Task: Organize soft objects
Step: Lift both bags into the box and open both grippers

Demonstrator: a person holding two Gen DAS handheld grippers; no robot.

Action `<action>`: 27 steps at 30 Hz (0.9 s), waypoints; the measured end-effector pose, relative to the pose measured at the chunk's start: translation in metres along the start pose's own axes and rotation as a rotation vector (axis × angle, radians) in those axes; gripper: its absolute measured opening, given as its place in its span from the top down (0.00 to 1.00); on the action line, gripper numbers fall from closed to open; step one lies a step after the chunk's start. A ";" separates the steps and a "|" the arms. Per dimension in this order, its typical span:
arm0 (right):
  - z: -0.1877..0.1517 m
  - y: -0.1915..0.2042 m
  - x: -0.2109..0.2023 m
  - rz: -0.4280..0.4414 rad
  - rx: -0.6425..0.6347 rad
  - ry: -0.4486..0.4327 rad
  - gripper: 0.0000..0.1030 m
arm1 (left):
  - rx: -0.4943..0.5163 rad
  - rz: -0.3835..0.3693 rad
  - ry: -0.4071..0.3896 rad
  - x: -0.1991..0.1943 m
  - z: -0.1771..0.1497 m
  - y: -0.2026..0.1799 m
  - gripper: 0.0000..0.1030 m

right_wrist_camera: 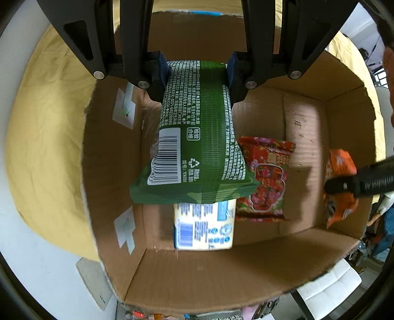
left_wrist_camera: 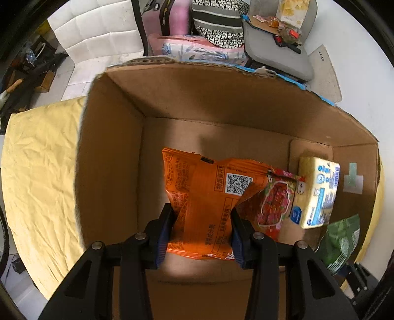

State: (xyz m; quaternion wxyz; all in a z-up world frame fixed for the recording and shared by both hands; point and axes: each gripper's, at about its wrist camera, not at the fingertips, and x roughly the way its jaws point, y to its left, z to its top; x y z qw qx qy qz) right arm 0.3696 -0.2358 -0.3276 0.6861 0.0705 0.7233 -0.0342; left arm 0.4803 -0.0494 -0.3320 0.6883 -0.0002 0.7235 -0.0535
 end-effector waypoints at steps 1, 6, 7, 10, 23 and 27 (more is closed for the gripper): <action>0.000 0.000 0.005 0.002 0.000 0.009 0.62 | 0.002 -0.001 0.002 0.002 0.002 -0.001 0.61; 0.000 0.002 0.018 0.001 -0.004 0.040 0.61 | 0.005 0.014 0.034 0.009 0.009 -0.003 0.59; -0.001 0.000 0.019 0.005 -0.002 0.041 0.61 | -0.002 0.011 0.038 0.009 0.010 -0.002 0.58; -0.002 -0.002 0.015 0.004 0.003 0.043 0.49 | -0.009 0.017 0.034 0.005 0.009 -0.002 0.55; -0.016 0.004 -0.024 0.001 -0.001 -0.041 0.42 | 0.012 0.036 -0.126 -0.048 -0.055 -0.001 0.49; -0.026 0.007 -0.040 -0.007 -0.012 -0.080 0.42 | 0.031 0.046 -0.181 -0.063 -0.083 -0.001 0.48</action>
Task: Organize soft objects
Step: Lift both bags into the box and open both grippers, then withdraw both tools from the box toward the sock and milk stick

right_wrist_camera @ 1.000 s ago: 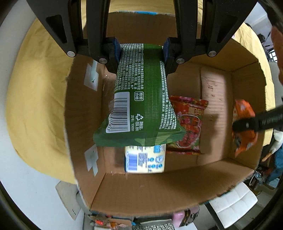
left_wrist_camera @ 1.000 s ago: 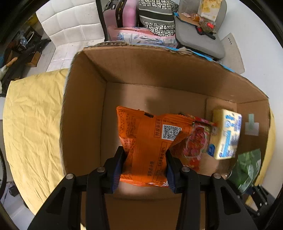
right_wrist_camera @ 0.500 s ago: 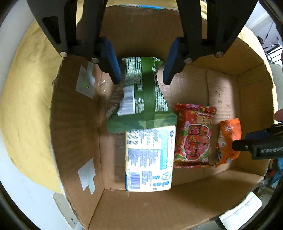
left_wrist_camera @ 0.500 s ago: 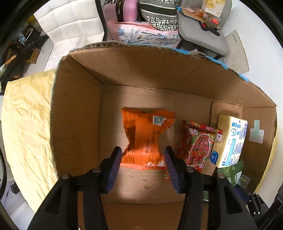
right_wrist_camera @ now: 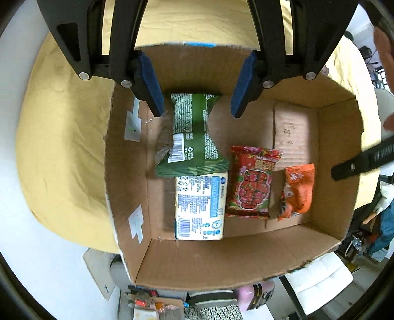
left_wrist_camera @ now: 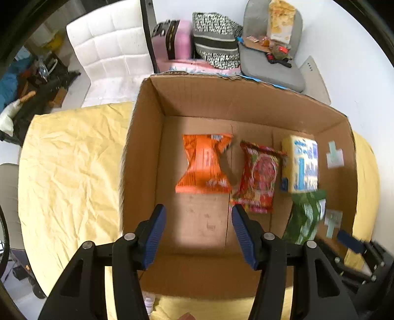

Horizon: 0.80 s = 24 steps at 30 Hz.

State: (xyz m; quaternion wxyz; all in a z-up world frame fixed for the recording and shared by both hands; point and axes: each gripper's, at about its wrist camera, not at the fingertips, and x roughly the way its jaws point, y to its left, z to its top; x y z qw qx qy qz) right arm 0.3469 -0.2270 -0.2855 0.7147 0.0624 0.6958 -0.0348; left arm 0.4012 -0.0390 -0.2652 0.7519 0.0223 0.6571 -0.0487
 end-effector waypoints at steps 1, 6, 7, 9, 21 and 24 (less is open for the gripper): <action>-0.004 0.002 -0.005 0.002 -0.001 -0.009 0.39 | 0.004 0.003 -0.013 -0.005 -0.007 0.000 0.43; -0.021 0.008 -0.021 0.019 0.000 -0.055 0.14 | 0.016 0.030 -0.068 -0.026 -0.032 -0.002 0.11; -0.025 0.008 -0.025 0.025 0.000 -0.065 0.09 | 0.020 0.039 -0.076 -0.029 -0.036 -0.003 0.08; -0.033 0.009 -0.032 0.027 0.004 -0.084 0.05 | 0.017 0.045 -0.106 -0.040 -0.044 -0.002 0.06; -0.082 0.006 -0.093 0.001 0.005 -0.240 0.00 | -0.010 0.045 -0.271 -0.111 -0.094 0.004 0.05; -0.097 0.006 -0.113 -0.004 0.008 -0.283 0.00 | -0.006 0.033 -0.305 -0.130 -0.113 0.002 0.05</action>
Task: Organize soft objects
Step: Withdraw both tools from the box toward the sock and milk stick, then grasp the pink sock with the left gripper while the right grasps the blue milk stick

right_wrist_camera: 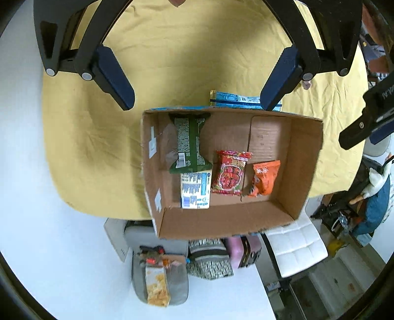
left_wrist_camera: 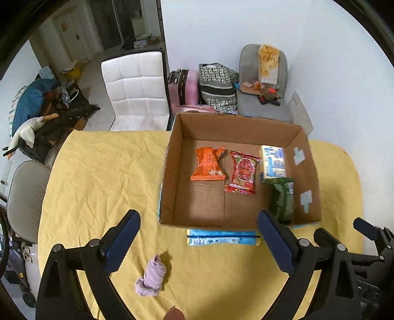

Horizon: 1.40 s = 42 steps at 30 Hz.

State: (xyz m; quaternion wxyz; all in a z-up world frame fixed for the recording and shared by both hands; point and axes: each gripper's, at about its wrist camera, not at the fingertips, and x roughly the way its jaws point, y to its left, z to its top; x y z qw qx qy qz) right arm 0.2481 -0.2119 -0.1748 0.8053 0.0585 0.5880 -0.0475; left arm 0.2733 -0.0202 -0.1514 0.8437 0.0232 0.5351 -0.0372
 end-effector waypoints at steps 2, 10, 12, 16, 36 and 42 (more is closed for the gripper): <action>-0.007 0.000 -0.016 -0.008 0.000 -0.031 0.00 | 0.008 0.004 -0.013 -0.012 -0.006 -0.001 0.05; -0.029 -0.001 -0.051 0.028 0.015 -0.075 0.00 | -0.013 -0.012 -0.048 -0.043 -0.019 0.009 0.05; -0.033 0.001 -0.055 0.041 0.017 -0.079 0.00 | -0.033 -0.002 -0.051 -0.044 -0.023 0.018 0.05; -0.037 0.011 -0.042 0.104 -0.014 -0.049 0.00 | -0.089 0.067 0.000 -0.023 -0.041 0.044 0.05; -0.071 0.068 0.169 0.056 -0.193 0.188 0.00 | -0.353 0.168 0.431 0.158 -0.164 0.137 0.05; -0.067 0.055 0.197 0.158 -0.071 0.175 0.01 | -0.348 0.139 0.437 0.173 -0.166 0.131 0.03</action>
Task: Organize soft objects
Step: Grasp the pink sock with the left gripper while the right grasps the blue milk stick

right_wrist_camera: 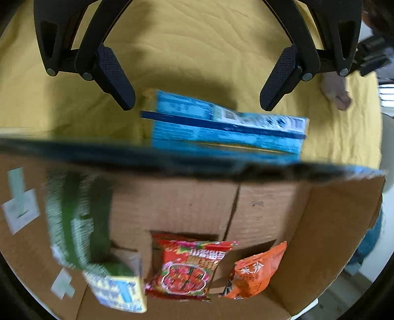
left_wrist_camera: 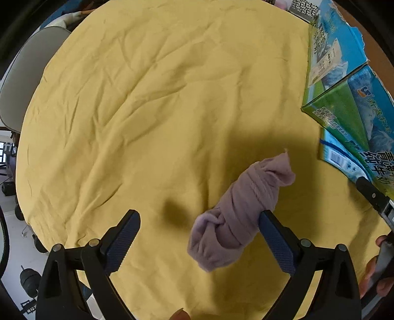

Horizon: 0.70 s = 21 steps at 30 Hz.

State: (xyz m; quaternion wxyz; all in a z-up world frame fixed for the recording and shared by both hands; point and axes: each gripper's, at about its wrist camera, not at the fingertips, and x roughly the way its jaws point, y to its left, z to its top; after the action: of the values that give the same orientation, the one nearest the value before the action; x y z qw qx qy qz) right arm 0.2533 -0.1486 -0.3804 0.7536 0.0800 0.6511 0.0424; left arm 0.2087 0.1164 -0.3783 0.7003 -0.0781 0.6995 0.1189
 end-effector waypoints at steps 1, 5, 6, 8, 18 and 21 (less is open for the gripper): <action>-0.001 0.002 0.001 0.026 -0.003 -0.006 0.01 | 0.007 -0.002 -0.003 0.000 0.000 -0.002 0.03; -0.017 0.031 -0.005 0.230 -0.125 0.046 0.06 | 0.060 0.017 -0.004 -0.002 -0.002 -0.013 0.03; -0.023 0.041 -0.014 0.261 -0.176 0.043 0.06 | 0.068 0.024 -0.006 -0.004 -0.007 -0.021 0.03; -0.027 0.051 -0.026 0.228 -0.237 0.002 0.06 | 0.078 0.036 -0.011 -0.006 -0.011 -0.022 0.03; -0.010 0.101 0.028 -0.122 -0.502 0.047 0.41 | 0.057 0.055 -0.010 -0.014 -0.024 -0.003 0.03; -0.016 0.113 0.033 -0.178 -0.560 0.052 0.55 | 0.058 0.057 -0.015 -0.017 -0.024 0.001 0.03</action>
State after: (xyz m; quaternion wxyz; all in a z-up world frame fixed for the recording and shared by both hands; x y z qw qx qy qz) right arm 0.2470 -0.0308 -0.3949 0.7300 -0.1897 0.6377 0.1564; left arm 0.1849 0.1101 -0.3616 0.7037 -0.0369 0.6995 0.1189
